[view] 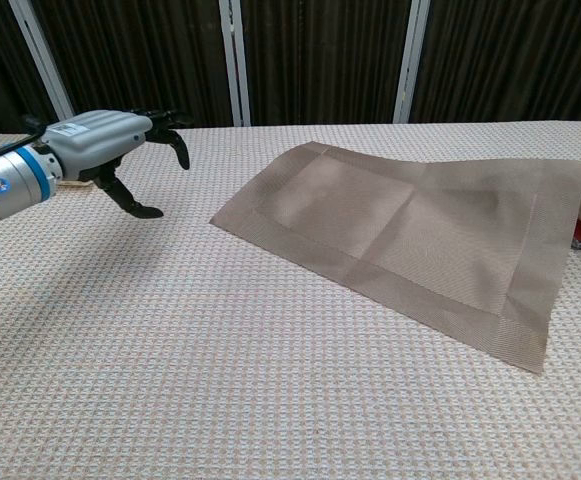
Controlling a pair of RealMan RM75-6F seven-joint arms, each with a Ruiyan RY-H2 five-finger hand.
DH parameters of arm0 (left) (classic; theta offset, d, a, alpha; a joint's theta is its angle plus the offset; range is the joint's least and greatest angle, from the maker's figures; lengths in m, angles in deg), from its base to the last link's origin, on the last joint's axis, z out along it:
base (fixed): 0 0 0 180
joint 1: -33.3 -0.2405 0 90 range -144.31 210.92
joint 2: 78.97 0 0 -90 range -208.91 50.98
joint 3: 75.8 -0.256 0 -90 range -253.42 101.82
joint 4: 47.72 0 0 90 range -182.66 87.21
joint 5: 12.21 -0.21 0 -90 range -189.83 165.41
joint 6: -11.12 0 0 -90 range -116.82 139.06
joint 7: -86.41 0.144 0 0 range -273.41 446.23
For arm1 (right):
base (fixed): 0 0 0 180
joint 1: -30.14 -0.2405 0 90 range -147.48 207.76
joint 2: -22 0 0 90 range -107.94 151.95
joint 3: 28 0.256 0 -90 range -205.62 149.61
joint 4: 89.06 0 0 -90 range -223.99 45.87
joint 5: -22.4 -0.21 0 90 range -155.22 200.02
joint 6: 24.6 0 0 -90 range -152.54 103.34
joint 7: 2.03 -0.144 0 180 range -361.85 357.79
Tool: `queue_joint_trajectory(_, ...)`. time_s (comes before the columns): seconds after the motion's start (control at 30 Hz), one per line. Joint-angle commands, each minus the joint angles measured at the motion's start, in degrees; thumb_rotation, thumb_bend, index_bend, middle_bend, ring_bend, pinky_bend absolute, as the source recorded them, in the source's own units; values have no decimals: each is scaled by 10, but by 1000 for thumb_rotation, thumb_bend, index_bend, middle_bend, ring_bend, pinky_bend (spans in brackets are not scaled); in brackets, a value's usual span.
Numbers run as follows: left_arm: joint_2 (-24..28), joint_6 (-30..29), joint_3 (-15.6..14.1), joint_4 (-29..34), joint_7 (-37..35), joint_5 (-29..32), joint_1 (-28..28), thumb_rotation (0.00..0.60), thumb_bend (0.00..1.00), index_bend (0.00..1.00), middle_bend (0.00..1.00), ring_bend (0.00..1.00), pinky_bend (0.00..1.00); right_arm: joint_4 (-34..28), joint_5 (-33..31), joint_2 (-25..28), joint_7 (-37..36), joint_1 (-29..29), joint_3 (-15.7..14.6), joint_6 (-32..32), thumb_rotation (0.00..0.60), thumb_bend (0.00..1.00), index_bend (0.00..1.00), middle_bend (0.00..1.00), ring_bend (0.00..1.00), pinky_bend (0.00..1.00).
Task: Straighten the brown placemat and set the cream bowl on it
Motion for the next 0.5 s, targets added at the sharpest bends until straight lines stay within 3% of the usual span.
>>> queue_joint_trajectory(0.03,-43,15,-3,-57,-15,1,30,600,132,328,0,0,0,-1,-5,3,-5,3,6,-8,600,0,73,0,0,0)
queue_joint_trajectory(0.5,-165,58,-13,-231,-80,17,87,600,139,344,0,0,0,12,-13,14,-35,7,34,-26,600,0,93,0,0,0)
